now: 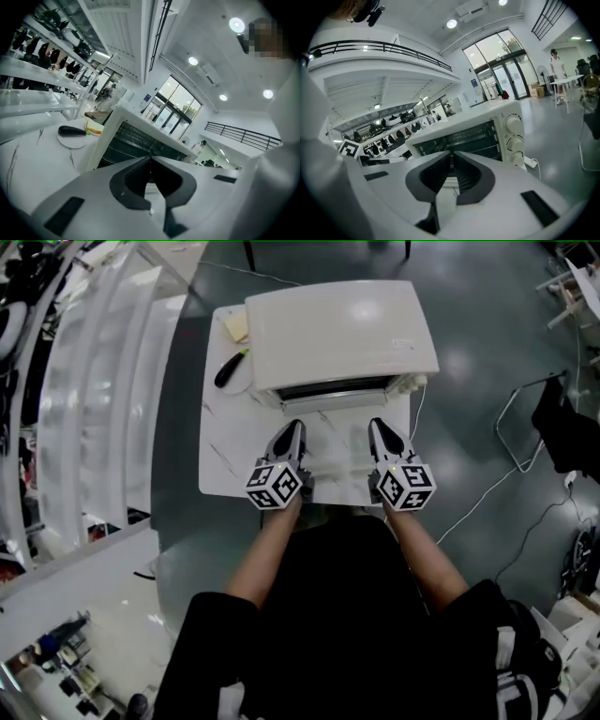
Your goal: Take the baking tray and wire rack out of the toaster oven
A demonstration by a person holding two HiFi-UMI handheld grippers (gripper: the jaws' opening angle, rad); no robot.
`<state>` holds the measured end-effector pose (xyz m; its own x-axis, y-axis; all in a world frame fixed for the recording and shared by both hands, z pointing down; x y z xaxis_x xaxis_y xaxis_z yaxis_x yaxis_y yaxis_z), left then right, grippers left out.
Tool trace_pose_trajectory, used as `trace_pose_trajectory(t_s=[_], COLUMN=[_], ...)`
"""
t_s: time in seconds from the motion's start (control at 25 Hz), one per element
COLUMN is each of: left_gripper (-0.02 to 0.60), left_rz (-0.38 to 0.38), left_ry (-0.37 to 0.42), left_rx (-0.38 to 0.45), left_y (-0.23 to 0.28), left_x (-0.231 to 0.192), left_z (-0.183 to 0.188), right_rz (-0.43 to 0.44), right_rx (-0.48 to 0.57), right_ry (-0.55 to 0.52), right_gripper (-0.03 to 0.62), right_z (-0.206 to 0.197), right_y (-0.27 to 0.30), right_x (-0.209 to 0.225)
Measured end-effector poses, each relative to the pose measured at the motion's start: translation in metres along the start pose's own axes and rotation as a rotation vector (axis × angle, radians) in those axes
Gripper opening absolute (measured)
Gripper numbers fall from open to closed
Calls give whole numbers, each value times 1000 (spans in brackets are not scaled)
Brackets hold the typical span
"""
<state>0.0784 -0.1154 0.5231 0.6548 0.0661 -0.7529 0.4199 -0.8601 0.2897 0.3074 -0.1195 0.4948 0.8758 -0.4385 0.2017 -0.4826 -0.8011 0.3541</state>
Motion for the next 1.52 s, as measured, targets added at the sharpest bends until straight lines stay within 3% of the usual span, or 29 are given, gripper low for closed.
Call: trace_pose_trajectory(t_s=[0.28, 0.44, 0.6, 0.68, 0.8, 1.04, 1.52], left_gripper=[21, 23, 32, 98, 156, 173, 175], left_rz=[94, 84, 67, 57, 58, 64, 85], left_ry=[-142, -192, -252, -305, -386, -486, -656], left_rx=[49, 45, 43, 40, 13, 66, 155], left_y=[39, 51, 73, 85, 104, 129, 170], left_x=[-35, -49, -61, -68, -79, -94, -109], left_z=[-11, -14, -25, -30, -37, -38, -36], right_rz=[8, 11, 26, 40, 38, 34, -1], right_rx=[-48, -85, -82, -59, -23, 23, 106], right_ry=[21, 56, 196, 291, 453, 685, 856], right_gripper=[25, 25, 103, 126, 132, 156, 172], right_z=[-26, -42, -62, -69, -77, -89, -89], right_y=[45, 65, 90, 103, 122, 150, 194], right_x=[20, 26, 40, 46, 59, 78, 110])
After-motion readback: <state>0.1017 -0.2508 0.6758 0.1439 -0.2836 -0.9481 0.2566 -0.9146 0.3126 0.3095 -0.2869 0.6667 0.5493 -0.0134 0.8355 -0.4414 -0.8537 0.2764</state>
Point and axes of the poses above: the fingertips, and each gripper's own axes: y forward along the fingers, x to its right, z out of its top, the point moved 6 cm from there along -y, backward along the fingers, and after that the axes turned 13 degrees about -y, right-handed, at the moved point
